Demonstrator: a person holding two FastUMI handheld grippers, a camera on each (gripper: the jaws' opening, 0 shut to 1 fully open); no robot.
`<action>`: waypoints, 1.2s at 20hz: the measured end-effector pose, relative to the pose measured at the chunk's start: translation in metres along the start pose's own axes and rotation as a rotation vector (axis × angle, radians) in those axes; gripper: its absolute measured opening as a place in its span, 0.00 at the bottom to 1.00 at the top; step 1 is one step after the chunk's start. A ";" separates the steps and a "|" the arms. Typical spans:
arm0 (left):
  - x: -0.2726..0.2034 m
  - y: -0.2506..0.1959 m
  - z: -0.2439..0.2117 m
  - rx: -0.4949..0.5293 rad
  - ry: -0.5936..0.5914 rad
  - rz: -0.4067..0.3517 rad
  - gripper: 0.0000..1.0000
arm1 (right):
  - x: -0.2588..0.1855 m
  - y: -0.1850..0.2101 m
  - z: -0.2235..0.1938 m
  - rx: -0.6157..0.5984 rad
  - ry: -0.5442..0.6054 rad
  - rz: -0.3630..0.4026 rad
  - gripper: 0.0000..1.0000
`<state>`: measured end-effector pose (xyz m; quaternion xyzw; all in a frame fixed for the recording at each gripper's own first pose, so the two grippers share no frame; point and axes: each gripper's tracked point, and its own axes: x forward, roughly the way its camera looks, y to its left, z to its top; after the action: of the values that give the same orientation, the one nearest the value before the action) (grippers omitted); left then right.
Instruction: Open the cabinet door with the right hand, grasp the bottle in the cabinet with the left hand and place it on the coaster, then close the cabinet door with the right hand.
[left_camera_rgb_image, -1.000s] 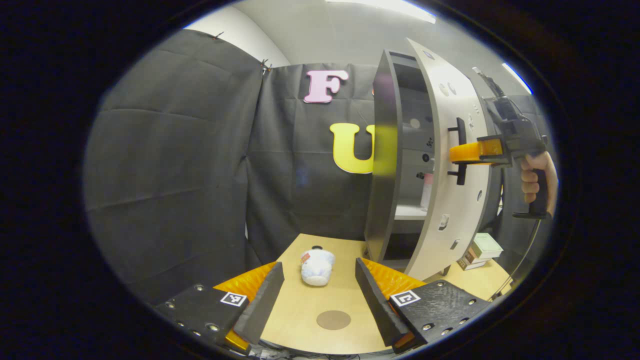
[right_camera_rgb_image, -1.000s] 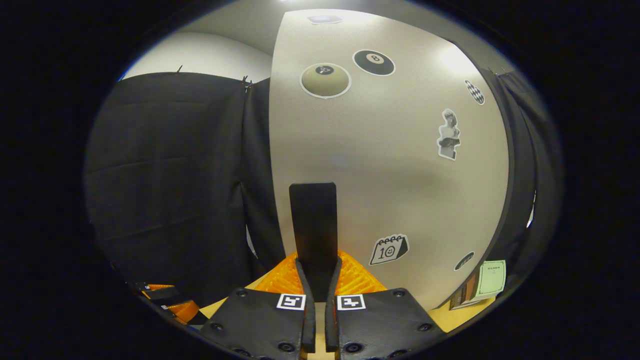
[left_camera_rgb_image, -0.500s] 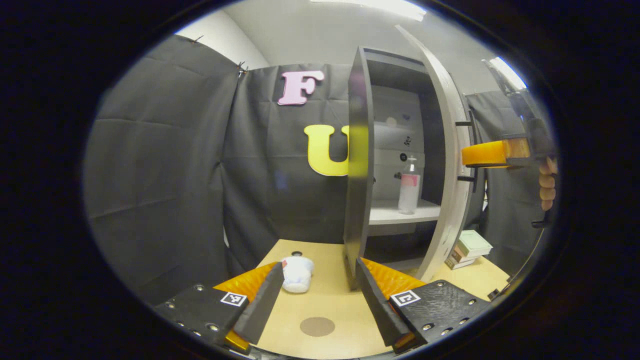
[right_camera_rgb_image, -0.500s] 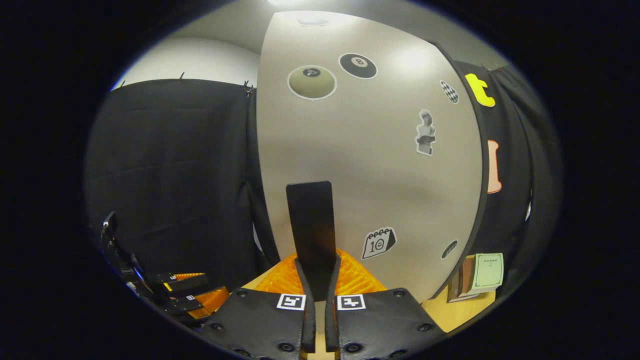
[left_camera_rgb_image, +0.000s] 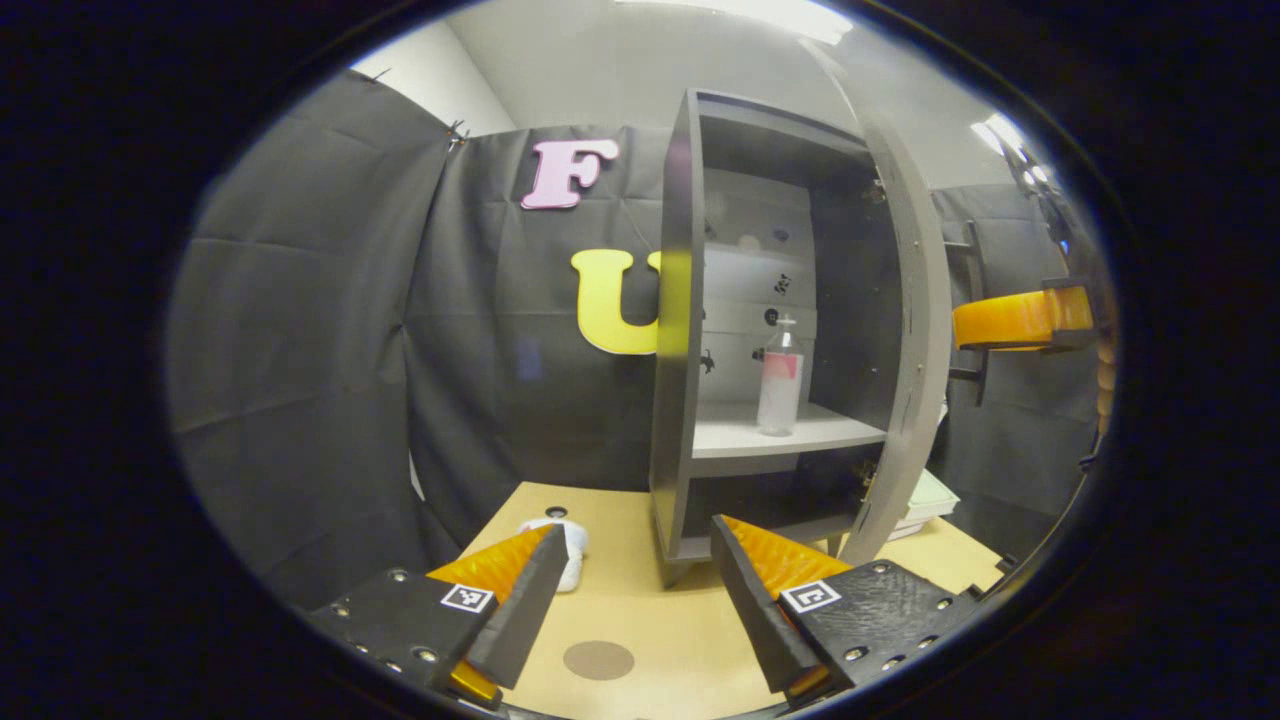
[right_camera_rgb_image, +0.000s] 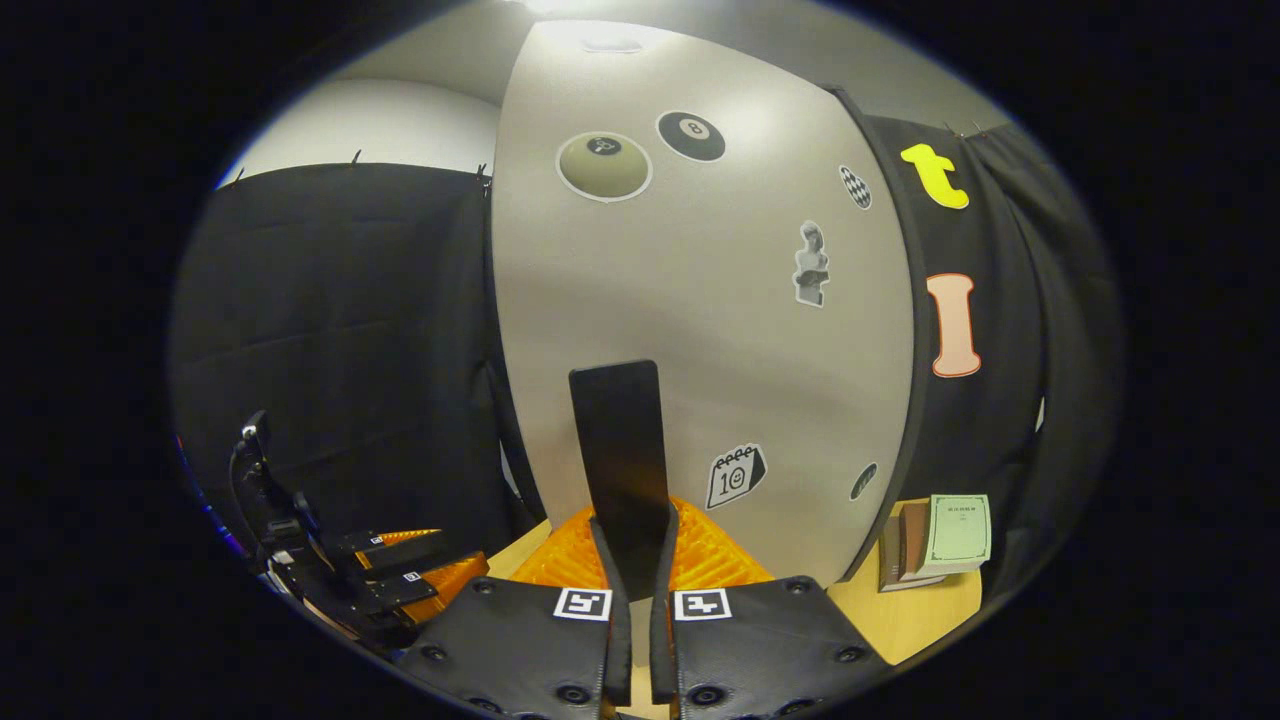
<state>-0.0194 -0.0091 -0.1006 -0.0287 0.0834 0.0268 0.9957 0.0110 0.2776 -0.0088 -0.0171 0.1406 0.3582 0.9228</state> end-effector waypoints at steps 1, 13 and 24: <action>0.001 -0.004 0.000 -0.006 0.000 -0.008 0.87 | -0.003 -0.002 0.000 -0.002 -0.005 -0.003 0.09; 0.007 -0.043 0.018 0.019 -0.033 -0.079 0.88 | -0.043 -0.032 -0.004 0.058 -0.043 -0.129 0.08; 0.016 -0.104 0.016 0.051 -0.038 -0.198 0.87 | -0.086 -0.094 -0.004 0.108 -0.084 -0.388 0.06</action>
<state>0.0053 -0.1106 -0.0822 -0.0110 0.0619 -0.0734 0.9953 0.0114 0.1509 0.0038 0.0206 0.1152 0.1662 0.9791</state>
